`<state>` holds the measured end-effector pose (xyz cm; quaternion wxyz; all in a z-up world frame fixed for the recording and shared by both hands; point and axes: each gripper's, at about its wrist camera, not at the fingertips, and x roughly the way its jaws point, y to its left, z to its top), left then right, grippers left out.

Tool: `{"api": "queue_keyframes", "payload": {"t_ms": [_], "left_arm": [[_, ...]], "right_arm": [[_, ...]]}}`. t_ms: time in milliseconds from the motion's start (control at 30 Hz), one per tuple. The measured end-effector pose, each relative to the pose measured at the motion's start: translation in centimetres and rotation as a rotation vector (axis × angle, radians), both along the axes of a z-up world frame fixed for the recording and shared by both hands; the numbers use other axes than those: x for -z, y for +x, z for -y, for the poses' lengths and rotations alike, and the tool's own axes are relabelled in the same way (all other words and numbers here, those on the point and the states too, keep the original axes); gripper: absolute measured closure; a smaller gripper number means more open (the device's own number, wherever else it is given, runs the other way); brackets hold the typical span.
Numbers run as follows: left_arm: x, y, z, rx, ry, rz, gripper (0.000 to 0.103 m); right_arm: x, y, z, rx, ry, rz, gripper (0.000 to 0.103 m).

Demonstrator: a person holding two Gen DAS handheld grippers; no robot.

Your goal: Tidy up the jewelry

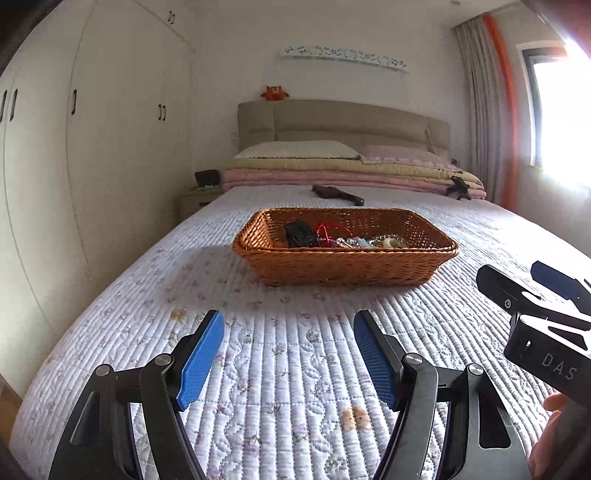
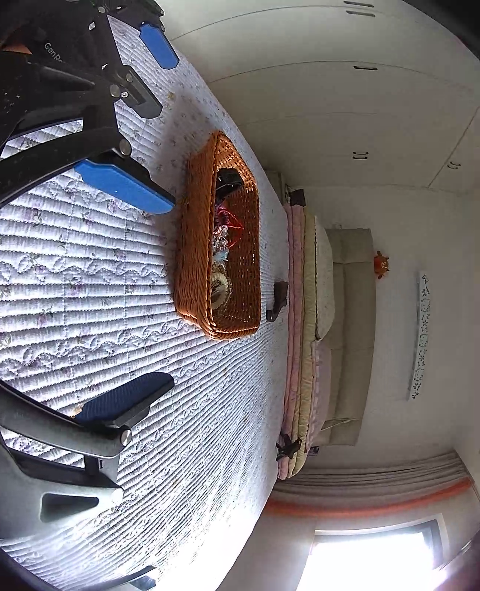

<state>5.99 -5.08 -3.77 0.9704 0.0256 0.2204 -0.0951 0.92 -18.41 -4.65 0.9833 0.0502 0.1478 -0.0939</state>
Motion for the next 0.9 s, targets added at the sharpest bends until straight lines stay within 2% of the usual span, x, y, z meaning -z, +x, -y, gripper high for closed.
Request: {"api": "queue_keyframes", "payload": {"t_ms": [200,433,900], "left_arm": [[0.21,0.48,-0.24,-0.007,-0.020,-0.021,0.029],[0.11,0.04,0.15,-0.008,0.003,0.003,0.029],[0.13,0.17,0.15,-0.014,0.003,-0.004,0.029]], "right_arm": [[0.05,0.25,-0.11,0.003,-0.005,-0.006,0.014],[0.13,0.26,0.09,0.006,0.003,-0.005,0.013],[0.17,0.20,0.21,0.008,-0.004,-0.006,0.013]]}}
